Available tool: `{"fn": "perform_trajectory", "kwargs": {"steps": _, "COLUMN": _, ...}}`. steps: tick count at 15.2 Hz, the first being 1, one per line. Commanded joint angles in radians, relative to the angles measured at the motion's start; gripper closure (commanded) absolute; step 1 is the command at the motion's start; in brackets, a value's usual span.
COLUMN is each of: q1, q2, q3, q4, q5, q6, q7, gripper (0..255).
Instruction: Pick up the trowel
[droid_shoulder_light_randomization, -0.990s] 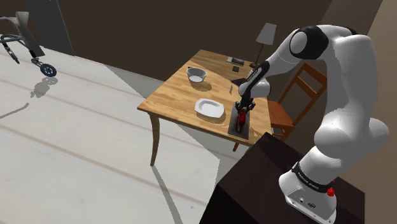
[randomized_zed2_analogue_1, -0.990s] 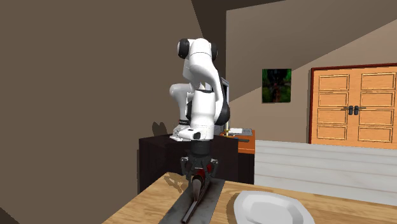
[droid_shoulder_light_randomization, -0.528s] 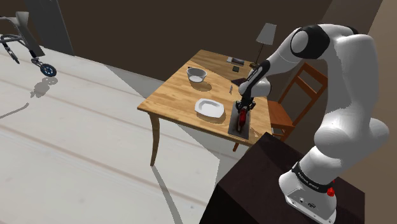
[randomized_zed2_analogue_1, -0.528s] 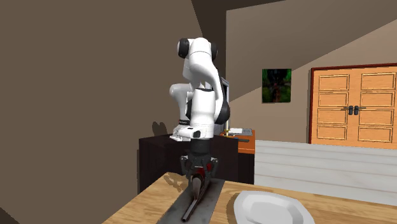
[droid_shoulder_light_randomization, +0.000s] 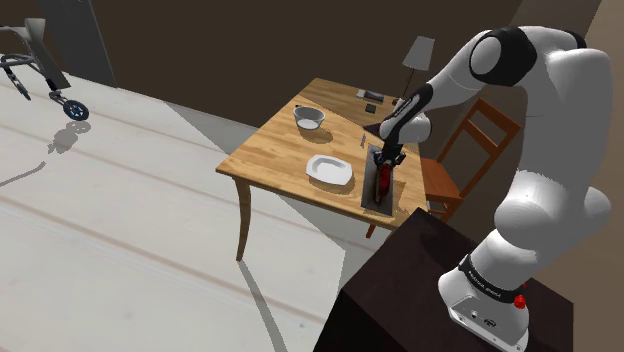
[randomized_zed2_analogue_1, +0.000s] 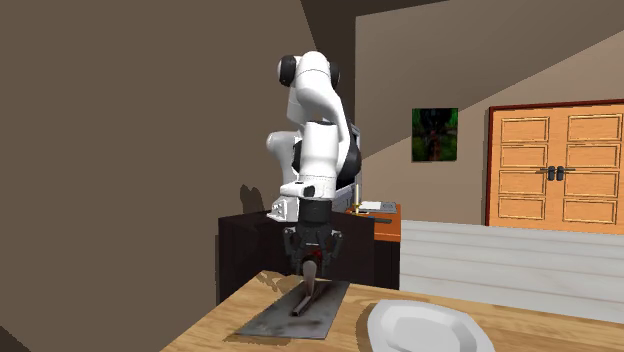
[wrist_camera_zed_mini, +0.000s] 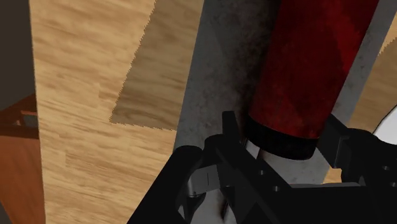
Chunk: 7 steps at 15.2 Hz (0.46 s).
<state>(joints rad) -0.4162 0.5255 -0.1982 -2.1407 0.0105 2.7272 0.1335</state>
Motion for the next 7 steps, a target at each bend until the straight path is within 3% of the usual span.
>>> {"fn": "perform_trajectory", "kwargs": {"steps": 1, "q1": 0.005, "q2": -0.024, "q3": -0.005, "q4": -0.003, "q5": -0.005, "q6": -0.020, "q7": 0.002, "gripper": 255}}
{"fn": "perform_trajectory", "kwargs": {"steps": 7, "q1": 0.013, "q2": -0.074, "q3": -0.015, "q4": -0.011, "q5": -0.015, "q6": -0.062, "q7": 0.006, "gripper": 255}}
